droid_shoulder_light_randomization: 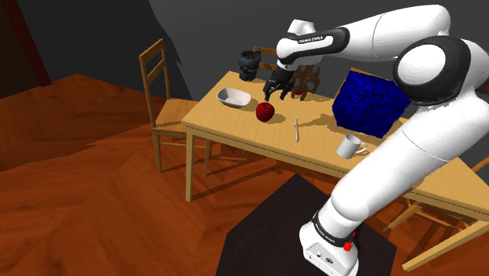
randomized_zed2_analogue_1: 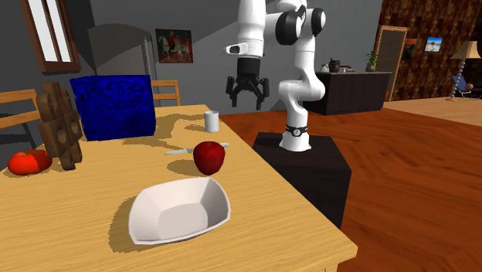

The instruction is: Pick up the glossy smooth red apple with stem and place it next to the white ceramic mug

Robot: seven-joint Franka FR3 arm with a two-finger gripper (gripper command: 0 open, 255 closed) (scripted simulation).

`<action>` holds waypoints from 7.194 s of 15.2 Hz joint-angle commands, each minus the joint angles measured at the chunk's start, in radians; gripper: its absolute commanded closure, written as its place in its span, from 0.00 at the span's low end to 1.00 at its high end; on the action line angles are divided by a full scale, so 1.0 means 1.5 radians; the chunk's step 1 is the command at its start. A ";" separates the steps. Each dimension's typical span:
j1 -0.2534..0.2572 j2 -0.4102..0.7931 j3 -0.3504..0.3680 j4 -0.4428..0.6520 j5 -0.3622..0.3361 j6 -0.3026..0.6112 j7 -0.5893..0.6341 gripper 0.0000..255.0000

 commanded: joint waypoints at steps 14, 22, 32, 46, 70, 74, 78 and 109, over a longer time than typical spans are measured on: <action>-0.059 0.276 -0.040 0.209 0.137 0.075 -0.096 0.00; -0.061 0.293 -0.037 0.199 0.145 0.100 -0.101 0.00; -0.061 0.293 -0.037 0.199 0.145 0.100 -0.101 1.00; -0.058 0.261 -0.043 0.256 0.127 0.013 -0.087 1.00; -0.065 0.252 -0.049 0.460 0.117 -0.199 -0.071 1.00; -0.087 0.226 -0.064 0.427 0.116 -0.193 -0.110 1.00; -0.118 0.202 -0.085 0.395 0.118 -0.189 -0.165 1.00; -0.518 0.427 -0.227 0.693 0.301 -0.350 -0.642 1.00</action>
